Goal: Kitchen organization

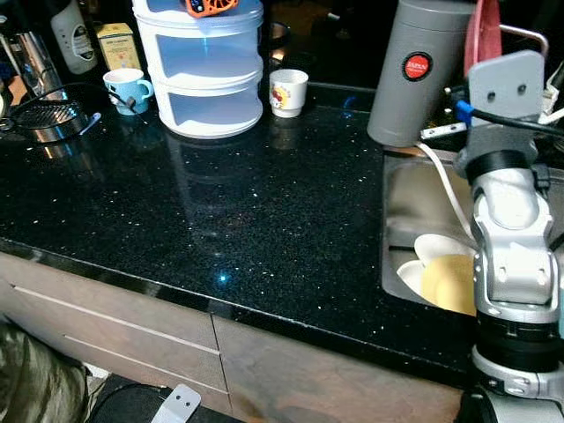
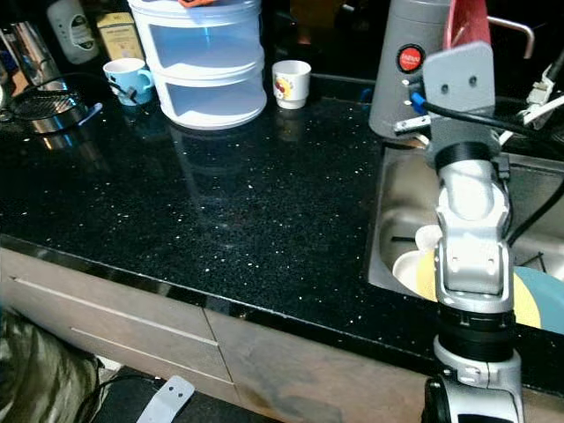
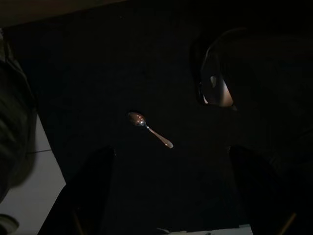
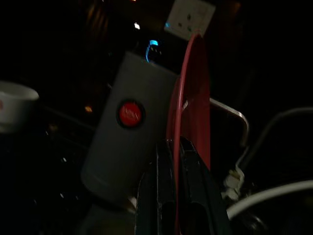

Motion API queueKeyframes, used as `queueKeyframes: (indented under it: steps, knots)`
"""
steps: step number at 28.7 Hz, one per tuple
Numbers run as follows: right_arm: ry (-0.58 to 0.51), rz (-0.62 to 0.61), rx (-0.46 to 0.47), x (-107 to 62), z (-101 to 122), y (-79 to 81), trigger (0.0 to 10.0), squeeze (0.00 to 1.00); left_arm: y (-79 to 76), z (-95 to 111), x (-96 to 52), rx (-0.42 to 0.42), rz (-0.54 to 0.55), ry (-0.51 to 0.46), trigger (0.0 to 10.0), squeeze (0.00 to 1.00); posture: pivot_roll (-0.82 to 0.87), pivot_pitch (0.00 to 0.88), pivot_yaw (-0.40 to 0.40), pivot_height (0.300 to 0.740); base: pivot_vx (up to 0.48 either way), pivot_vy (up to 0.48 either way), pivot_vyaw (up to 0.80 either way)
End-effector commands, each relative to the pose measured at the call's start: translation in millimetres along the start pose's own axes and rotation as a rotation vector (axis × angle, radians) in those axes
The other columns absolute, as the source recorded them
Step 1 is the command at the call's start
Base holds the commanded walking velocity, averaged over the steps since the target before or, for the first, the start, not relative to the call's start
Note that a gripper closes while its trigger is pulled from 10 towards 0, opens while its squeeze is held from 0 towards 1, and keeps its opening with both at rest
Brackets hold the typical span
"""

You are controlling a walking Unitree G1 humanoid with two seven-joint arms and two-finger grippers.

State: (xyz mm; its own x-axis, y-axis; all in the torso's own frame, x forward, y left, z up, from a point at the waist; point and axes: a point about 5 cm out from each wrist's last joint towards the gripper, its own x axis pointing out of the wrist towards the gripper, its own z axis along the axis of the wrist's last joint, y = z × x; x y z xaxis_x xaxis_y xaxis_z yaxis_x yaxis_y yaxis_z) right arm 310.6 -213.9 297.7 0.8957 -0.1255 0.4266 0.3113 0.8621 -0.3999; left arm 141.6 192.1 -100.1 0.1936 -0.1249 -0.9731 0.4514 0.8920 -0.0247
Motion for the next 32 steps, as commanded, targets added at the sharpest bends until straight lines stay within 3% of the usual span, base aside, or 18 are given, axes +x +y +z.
queueKeyframes:
  steps: [1, 12, 14, 16, 17, 19, 21, 22, 27, 32]
  knots:
    - [0.046, -0.079, -0.038, -0.6, -10, -15.6, 0.0, 0.00, 2.2, -3, -0.6, 0.016, 0.004, 0.016, 10.0, 0.00, -0.06, 0.000, -0.003, 0.740, 0.000, 0.000, 0.00]
    - [0.234, -0.126, -0.134, -10.2, -48, -33.1, 0.0, 0.00, 2.5, -4, -0.8, 0.019, 0.002, 0.019, 10.0, 0.00, -0.06, 0.000, 0.002, 0.740, 0.000, 0.000, 0.00]
    - [0.302, -0.124, -0.159, -13.9, -58, -37.1, 3.5, 0.00, 2.5, -4, -0.8, 0.019, 0.001, 0.020, 10.0, 0.00, -0.06, 0.000, 0.002, 0.740, 0.000, 0.000, 0.00]
    - [0.367, -0.128, -0.154, -17.5, -67, -41.0, 4.4, 0.00, 2.3, -4, -0.7, 0.019, 0.000, 0.020, 10.0, 0.00, -0.07, 0.000, 0.002, 0.740, 0.000, 0.000, 0.00]
    - [0.367, -0.128, -0.154, -17.5, -67, -41.0, 4.4, 0.00, 2.3, -4, -0.7, 0.019, 0.000, 0.020, 10.0, 0.00, -0.07, 0.000, 0.002, 0.740, 0.000, 0.000, 0.00]
    - [0.443, -0.126, -0.152, -22.5, -77, -43.5, 7.7, 0.00, 2.1, -4, -0.7, 0.019, -0.001, 0.020, 10.0, 0.00, -0.07, 0.000, -0.001, 0.740, 0.000, 0.000, 0.00]
    - [0.467, -0.124, -0.155, -24.0, -79, -44.1, 7.7, 0.00, 2.0, -4, -0.7, 0.019, -0.001, 0.020, 10.0, 0.00, -0.07, 0.000, -0.001, 0.740, 0.000, 0.000, 0.00]
    - [0.509, -0.119, -0.175, -28.0, -84, -44.8, 10.0, 0.00, 1.8, -4, -0.6, 0.018, -0.002, 0.020, 10.0, 0.00, -0.07, 0.000, -0.004, 0.740, 0.000, 0.000, 0.00]
    - [0.591, -0.094, -0.190, -37.8, -93, -45.7, 10.0, 0.00, 1.3, -4, -0.5, 0.019, -0.004, 0.020, 10.0, 0.00, -0.07, 0.000, -0.005, 0.740, 0.000, 0.000, -0.15]
    - [0.588, -0.084, -0.170, -37.5, -91, -46.2, 10.0, 0.00, 0.9, -4, -0.3, 0.020, -0.006, 0.021, 10.0, 0.00, -0.07, 0.000, -0.006, 0.740, 0.000, 0.000, -0.79]
